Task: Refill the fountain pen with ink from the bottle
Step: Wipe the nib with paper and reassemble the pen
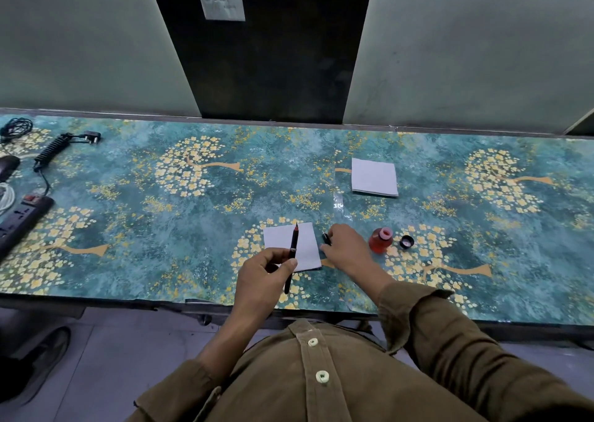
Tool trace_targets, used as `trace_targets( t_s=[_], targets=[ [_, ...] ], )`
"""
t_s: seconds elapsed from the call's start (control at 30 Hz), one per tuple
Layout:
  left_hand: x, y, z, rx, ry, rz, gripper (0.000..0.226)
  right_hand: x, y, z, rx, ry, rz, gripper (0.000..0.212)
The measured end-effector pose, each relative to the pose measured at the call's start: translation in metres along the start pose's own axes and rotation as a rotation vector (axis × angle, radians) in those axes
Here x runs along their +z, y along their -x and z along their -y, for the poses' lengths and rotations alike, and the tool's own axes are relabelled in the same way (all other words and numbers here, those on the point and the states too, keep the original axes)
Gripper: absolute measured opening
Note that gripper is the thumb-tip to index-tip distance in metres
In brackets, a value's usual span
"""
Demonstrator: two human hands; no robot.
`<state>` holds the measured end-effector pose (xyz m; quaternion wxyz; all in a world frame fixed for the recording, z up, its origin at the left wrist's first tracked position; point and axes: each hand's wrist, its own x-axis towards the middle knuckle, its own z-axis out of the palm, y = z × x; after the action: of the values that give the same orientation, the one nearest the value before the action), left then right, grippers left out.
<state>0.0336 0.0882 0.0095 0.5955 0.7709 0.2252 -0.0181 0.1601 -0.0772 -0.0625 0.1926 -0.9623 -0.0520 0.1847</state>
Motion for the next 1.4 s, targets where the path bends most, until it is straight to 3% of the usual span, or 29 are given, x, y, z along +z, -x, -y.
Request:
trace_targets(
  t_s=[0.13,0.2,0.33,0.4,0.47,0.67,0.83,1.03,1.27,1.4],
  targets=[
    [-0.002,0.002,0.001,0.016,-0.013,0.005,0.009,0.001,-0.003,-0.001,0.003,0.032,0.010,0.008],
    [-0.003,0.004,0.002,0.017,-0.010,0.006,0.009,-0.003,-0.003,-0.001,0.054,-0.080,-0.007,0.016],
    [-0.002,0.008,0.003,0.012,0.006,0.025,0.008,-0.030,0.014,0.012,0.137,-0.627,-0.020,0.011],
    [0.000,0.010,0.003,0.008,0.019,0.033,0.008,-0.049,0.029,0.022,0.082,-0.985,0.031,0.006],
    [0.001,0.012,0.004,0.009,0.018,0.041,0.008,-0.066,0.043,0.032,-0.021,-1.179,0.022,0.008],
    [0.005,0.017,0.008,0.028,0.001,0.081,0.012,-0.085,0.067,0.048,-0.197,-1.094,-0.101,0.012],
    [0.006,0.021,0.008,0.051,-0.002,0.086,0.013,-0.074,0.074,0.045,-0.233,-0.967,-0.084,0.012],
    [0.006,0.023,0.007,0.053,0.014,0.125,0.017,-0.053,0.083,0.042,-0.203,-0.941,0.074,0.017],
    [0.001,0.026,0.001,-0.120,0.380,0.334,0.020,-0.057,0.089,0.035,-0.193,-1.228,0.380,0.034],
    [0.002,0.024,0.002,-0.128,0.420,0.342,0.022,-0.056,0.089,0.033,-0.176,-1.310,0.376,0.026]
  ],
)
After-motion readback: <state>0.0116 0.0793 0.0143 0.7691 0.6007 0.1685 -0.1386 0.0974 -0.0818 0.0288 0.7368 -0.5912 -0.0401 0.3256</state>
